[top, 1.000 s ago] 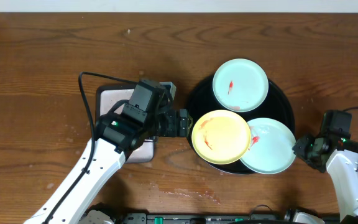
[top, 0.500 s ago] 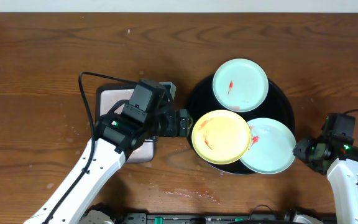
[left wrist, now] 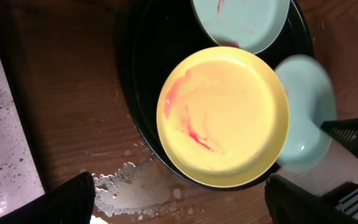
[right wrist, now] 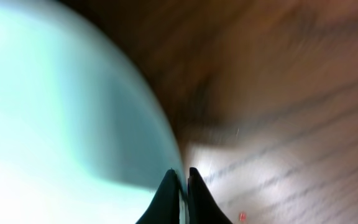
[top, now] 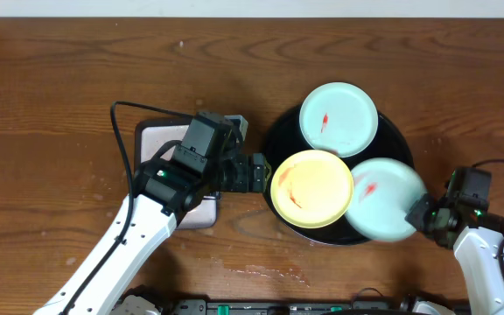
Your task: Clean dirty plates on tray and stack at the side
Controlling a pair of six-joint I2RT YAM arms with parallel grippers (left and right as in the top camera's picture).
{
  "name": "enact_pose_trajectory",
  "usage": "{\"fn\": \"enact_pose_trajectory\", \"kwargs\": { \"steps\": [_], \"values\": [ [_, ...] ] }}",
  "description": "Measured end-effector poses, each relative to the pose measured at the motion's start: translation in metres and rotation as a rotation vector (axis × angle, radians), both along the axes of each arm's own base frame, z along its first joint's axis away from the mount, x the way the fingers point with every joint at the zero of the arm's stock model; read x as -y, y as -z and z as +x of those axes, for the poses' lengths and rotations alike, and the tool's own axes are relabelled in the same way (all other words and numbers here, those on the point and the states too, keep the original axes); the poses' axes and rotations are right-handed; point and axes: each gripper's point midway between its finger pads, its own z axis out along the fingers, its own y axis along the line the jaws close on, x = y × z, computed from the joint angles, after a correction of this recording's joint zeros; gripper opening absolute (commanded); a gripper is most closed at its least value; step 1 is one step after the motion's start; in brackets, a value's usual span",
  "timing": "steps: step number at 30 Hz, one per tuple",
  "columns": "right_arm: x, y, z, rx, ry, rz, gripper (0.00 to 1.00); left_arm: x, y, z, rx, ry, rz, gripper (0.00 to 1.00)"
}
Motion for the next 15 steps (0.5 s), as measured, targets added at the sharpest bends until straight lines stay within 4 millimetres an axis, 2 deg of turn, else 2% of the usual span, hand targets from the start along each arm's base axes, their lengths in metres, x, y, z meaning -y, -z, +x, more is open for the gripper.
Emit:
{"fn": "enact_pose_trajectory", "kwargs": {
  "steps": [8,9,11,15],
  "values": [
    [0.028,-0.018,0.039,0.168,0.054,-0.13,0.01,0.0,0.0,0.0,0.0,0.0,0.0,0.88],
    [0.029,-0.02,0.042,0.186,0.054,-0.133,0.04,0.0,0.0,0.0,-0.001,0.0,0.0,0.88],
    [0.028,-0.023,0.048,0.209,0.042,-0.128,0.41,0.0,0.0,0.0,0.0,0.0,0.0,0.88],
    [0.016,-0.024,0.052,0.231,-0.021,-0.082,0.46,0.0,0.0,0.0,0.0,0.0,0.0,0.88]
  ]
}}
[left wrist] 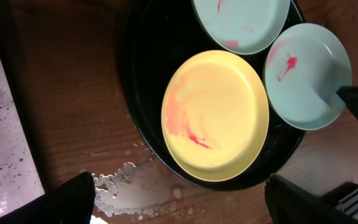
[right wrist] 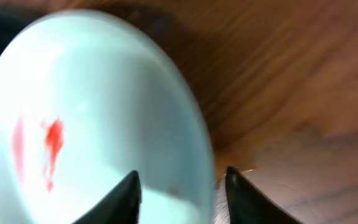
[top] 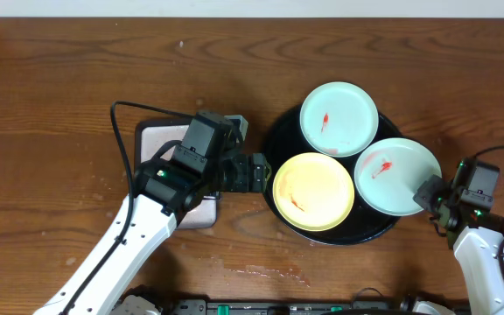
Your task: Clean dirty plates on tray and stack at the side
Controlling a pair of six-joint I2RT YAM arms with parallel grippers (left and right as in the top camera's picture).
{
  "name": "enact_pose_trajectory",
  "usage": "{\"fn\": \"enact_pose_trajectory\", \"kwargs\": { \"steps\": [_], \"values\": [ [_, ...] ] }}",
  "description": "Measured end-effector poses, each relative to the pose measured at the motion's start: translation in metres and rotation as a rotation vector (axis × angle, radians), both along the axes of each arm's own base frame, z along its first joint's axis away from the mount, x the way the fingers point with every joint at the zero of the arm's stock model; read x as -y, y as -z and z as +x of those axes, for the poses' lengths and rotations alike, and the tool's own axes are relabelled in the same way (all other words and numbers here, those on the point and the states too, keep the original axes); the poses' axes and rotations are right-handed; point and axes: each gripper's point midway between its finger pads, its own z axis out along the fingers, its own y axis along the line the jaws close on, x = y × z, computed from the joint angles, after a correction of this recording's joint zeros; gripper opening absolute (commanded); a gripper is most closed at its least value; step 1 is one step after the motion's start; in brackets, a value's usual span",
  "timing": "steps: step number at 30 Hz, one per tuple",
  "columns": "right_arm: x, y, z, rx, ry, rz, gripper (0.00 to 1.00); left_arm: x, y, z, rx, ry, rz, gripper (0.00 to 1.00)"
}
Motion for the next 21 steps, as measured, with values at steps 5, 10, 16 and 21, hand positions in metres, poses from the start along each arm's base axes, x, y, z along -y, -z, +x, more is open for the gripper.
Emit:
{"fn": "enact_pose_trajectory", "kwargs": {
  "steps": [5,10,16,21],
  "values": [
    [-0.035,-0.008,-0.004,0.012,-0.163,0.132,0.44,0.0,0.0,0.0,0.0,-0.001,0.0,0.88],
    [-0.08,-0.029,-0.015,0.037,-0.358,0.259,0.43,0.0,0.0,0.0,0.0,0.0,0.0,0.88],
    [-0.089,-0.009,-0.041,-0.133,-0.397,0.193,0.55,0.0,0.0,0.0,0.0,-0.001,0.0,0.88],
    [-0.065,-0.012,-0.025,-0.091,-0.316,0.072,0.54,0.0,0.0,0.0,-0.001,0.0,0.0,0.88]
  ]
}}
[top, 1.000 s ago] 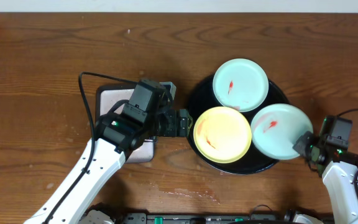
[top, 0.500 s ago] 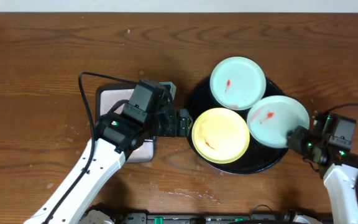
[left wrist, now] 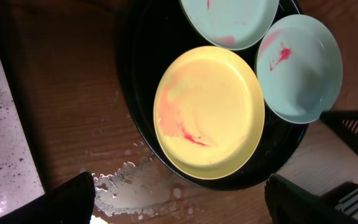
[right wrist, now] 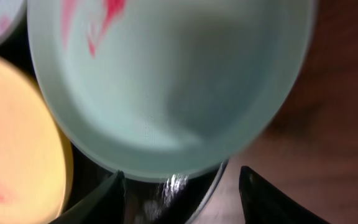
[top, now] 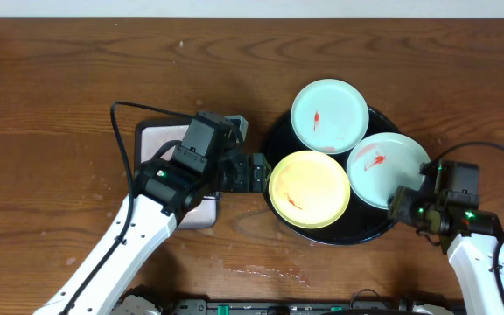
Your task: Clean dirty plates on tray and stack at the side
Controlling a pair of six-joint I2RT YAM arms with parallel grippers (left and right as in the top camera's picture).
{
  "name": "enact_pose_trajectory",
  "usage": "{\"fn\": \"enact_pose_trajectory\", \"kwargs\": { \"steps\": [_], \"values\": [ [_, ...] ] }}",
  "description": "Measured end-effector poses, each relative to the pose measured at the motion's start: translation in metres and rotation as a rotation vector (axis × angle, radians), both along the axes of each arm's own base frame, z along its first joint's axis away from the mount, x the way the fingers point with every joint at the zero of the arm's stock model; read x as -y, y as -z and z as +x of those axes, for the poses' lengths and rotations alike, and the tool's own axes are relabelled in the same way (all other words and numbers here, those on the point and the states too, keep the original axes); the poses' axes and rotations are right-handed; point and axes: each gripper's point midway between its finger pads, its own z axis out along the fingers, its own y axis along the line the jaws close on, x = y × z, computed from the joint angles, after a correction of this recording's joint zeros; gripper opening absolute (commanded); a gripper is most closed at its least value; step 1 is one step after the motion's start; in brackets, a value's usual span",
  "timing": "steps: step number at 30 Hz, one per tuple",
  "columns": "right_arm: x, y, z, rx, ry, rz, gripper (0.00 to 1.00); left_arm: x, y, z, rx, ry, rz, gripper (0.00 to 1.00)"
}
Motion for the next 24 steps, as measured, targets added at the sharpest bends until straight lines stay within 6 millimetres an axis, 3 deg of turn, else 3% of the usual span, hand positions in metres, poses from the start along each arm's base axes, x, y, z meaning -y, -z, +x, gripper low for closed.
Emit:
{"fn": "enact_pose_trajectory", "kwargs": {
  "steps": [2,5,10,13,18,20,24],
  "values": [
    [-0.004,-0.004,0.007,0.037,-0.027,0.016,0.49,0.0,0.0,0.0,0.0,0.001,-0.001,0.88],
    [-0.026,-0.011,0.012,0.078,-0.123,0.11,0.45,0.0,0.0,0.0,-0.001,0.001,-0.001,0.88],
    [-0.069,-0.011,-0.004,0.038,-0.292,0.199,0.45,0.0,0.0,0.0,-0.001,0.002,-0.001,0.88],
    [-0.089,0.006,-0.015,-0.049,-0.383,0.16,0.45,0.004,0.0,-0.003,0.002,0.015,0.002,0.88],
    [-0.109,0.042,-0.014,-0.16,-0.41,0.149,0.37,0.015,0.002,-0.011,0.022,0.053,0.035,0.87],
    [-0.112,0.055,-0.009,-0.183,-0.391,0.151,0.31,0.017,0.002,-0.013,0.026,0.052,0.046,0.87],
    [-0.12,0.056,0.016,-0.127,-0.356,0.181,0.13,0.019,0.001,-0.011,0.026,0.014,0.041,0.83]
  ]
}}
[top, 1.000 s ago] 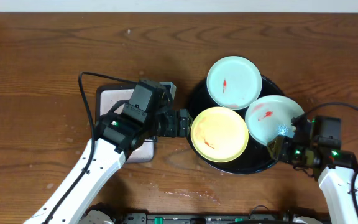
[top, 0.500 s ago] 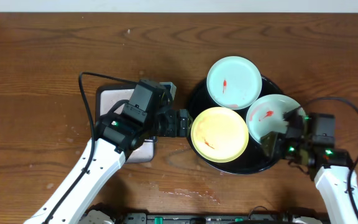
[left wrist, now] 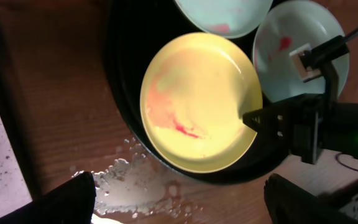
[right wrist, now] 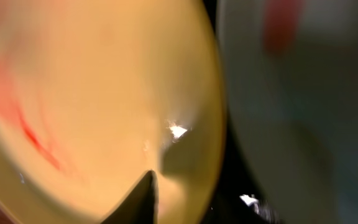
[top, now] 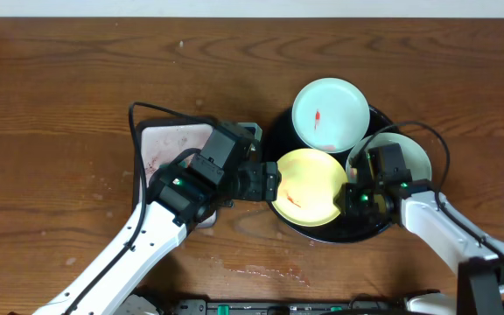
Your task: Clean dirty plates on tray and stack at the side
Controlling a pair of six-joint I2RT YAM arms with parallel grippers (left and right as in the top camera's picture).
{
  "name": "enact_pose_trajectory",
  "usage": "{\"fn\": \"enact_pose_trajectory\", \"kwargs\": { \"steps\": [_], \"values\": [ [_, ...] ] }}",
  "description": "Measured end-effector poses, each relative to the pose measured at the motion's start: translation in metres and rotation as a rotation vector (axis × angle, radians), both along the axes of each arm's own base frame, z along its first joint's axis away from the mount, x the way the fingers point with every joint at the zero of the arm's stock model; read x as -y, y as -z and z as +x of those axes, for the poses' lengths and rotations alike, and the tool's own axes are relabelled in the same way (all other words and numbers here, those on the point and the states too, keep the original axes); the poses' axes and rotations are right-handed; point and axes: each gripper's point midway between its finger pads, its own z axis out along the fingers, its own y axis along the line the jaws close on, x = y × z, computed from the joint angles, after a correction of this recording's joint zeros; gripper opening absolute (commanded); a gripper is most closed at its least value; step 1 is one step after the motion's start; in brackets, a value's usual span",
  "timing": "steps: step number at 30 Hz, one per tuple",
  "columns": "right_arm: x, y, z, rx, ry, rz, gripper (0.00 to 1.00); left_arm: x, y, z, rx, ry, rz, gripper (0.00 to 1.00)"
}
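Observation:
A black round tray (top: 280, 131) holds three dirty plates. A yellow plate (top: 309, 185) smeared with red lies at the front left. One pale green plate (top: 328, 115) lies at the back, and a second pale green plate (top: 414, 157) at the right is partly under my right arm. My right gripper (top: 350, 197) is open at the yellow plate's (right wrist: 92, 81) right rim. One of its fingers (right wrist: 143, 199) is over the plate's inside; the other is lost against the dark tray. My left gripper (top: 271, 184) stands open and empty just left of the tray.
A pinkish stained pad (top: 178, 144) lies left of the tray, partly under my left arm. A wet patch (left wrist: 135, 186) shines on the wood in front of the tray. Black cables loop over the pad and above the right green plate (left wrist: 284, 50).
My right gripper has moved from the front rim of the right green plate leftward to the yellow plate's right rim. My left arm has shifted a little right, uncovering more of the pad.
My right gripper was shut on the rim of a green plate at the tray's front right, overlapping the yellow one. Then that plate lay on the tray's right side and the gripper was open beside it. Now the open gripper is at the yellow plate.

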Motion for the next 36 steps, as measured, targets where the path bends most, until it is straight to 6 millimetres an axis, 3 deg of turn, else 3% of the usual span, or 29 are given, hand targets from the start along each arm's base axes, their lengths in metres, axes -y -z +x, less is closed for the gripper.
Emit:
{"fn": "enact_pose_trajectory", "kwargs": {
  "steps": [5,7,10,16,21,23,28,31,34,36],
  "values": [
    [-0.001,0.002,0.012,0.019,0.043,0.009,0.08,0.01,0.002,0.012,-0.001,-0.058,-0.035,0.81],
    [0.0,0.002,0.013,0.018,0.051,0.005,0.01,0.018,0.012,0.015,-0.021,-0.065,-0.033,0.81],
    [0.002,0.002,0.016,0.021,0.066,-0.005,0.01,0.031,0.03,0.017,-0.053,-0.058,-0.019,0.81],
    [0.005,0.003,0.008,-0.022,0.056,-0.029,0.01,0.063,0.077,0.02,-0.106,-0.016,0.014,0.74],
    [0.006,0.002,0.007,-0.025,0.04,-0.037,0.01,0.075,0.127,0.011,-0.194,-0.003,0.082,0.58],
    [0.008,0.002,0.008,-0.024,0.049,-0.048,0.01,0.079,0.148,0.007,-0.239,-0.017,0.1,0.57],
    [0.012,0.002,0.009,-0.029,0.092,-0.071,0.01,0.088,0.154,0.007,-0.28,-0.037,0.065,0.59],
    [0.012,0.002,0.009,-0.03,0.096,-0.077,0.01,0.089,0.152,0.006,-0.291,-0.036,0.055,0.66],
    [0.016,0.001,0.009,-0.041,0.107,-0.095,0.01,0.084,0.141,0.004,-0.301,-0.033,0.054,0.7],
    [0.02,0.001,0.007,-0.052,0.12,-0.119,0.07,0.076,0.125,0.003,-0.298,-0.04,0.05,0.71]
  ]
}}
